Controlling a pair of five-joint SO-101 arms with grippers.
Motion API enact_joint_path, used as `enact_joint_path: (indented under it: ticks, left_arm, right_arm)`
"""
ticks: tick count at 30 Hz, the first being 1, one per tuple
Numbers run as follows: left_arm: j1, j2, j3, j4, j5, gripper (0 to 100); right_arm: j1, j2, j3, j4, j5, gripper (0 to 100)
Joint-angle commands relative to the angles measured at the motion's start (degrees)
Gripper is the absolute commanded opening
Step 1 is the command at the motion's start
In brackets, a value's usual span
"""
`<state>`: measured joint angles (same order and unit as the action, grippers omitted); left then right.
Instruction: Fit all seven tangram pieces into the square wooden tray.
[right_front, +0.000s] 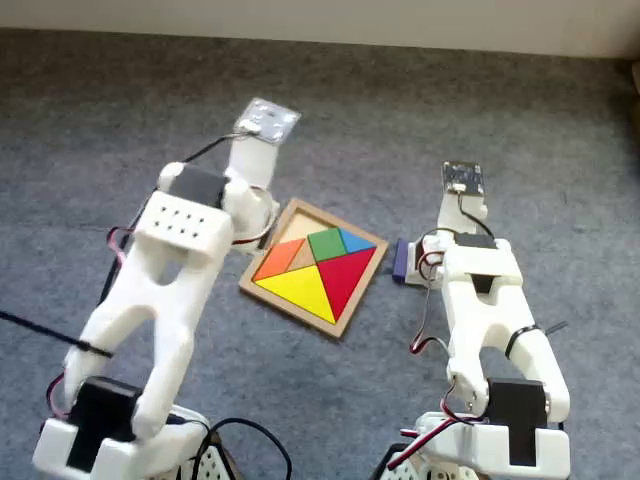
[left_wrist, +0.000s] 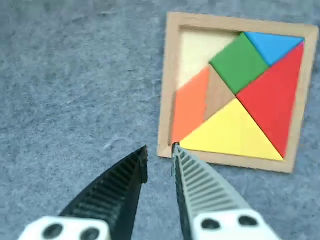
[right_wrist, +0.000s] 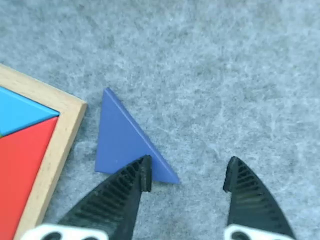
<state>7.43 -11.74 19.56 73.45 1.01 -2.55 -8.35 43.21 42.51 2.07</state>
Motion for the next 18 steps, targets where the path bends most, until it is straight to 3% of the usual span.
enact_joint_path:
  ticks: [1, 4, 7, 18]
  left_arm:
    - [-5.9, -1.6, 6.4, -11.5, 0.4, 10]
    - [-9.4, 3.7, 8.0, -16.8, 0.3, 10]
    - [-9.4, 10.2, 6.3, -16.0, -0.5, 10]
    - [0.7, 25.5, -2.3, -6.5, -2.6, 9]
  right_arm:
    - [0.6, -2.4, -0.1, -1.3, -0.4, 23.1]
    - [0.6, -2.4, -0.1, -1.3, -0.4, 23.1]
    - [0.6, -2.6, -0.1, -1.3, -0.4, 23.1]
    - [5.0, -2.9, -0.5, -1.3, -0.8, 23.1]
